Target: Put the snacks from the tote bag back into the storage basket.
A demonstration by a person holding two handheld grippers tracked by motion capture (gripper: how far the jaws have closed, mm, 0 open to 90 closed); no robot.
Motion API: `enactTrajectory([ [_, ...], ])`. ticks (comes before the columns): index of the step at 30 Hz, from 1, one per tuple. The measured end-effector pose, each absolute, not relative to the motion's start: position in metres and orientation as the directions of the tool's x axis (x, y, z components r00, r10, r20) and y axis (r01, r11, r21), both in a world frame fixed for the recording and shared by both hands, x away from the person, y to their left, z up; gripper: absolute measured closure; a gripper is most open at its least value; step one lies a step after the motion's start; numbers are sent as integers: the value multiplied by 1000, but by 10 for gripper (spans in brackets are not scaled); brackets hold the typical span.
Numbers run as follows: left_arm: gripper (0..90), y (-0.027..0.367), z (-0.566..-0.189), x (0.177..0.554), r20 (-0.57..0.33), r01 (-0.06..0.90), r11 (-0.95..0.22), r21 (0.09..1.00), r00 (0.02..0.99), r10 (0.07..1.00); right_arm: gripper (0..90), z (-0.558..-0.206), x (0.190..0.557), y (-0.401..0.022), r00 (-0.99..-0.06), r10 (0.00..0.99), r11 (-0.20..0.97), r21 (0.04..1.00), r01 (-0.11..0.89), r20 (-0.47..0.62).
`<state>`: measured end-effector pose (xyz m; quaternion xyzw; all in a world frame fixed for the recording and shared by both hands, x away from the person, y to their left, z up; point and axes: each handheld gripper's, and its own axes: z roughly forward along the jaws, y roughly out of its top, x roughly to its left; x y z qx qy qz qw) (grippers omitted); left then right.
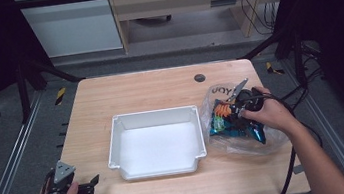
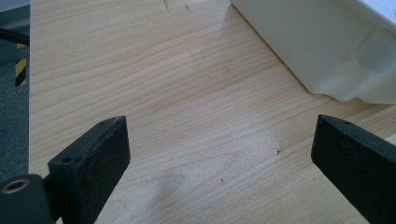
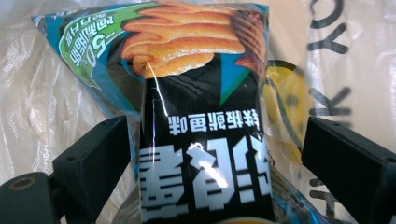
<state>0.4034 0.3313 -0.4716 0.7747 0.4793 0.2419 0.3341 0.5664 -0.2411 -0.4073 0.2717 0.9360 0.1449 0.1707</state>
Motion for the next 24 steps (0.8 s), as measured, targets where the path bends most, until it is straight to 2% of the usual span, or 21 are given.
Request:
enactTrajectory([
  [24,41,333,-471,403,59,578,-316,752,418,906,72,-433,572,-237,-803,553,822,305,481,-222],
])
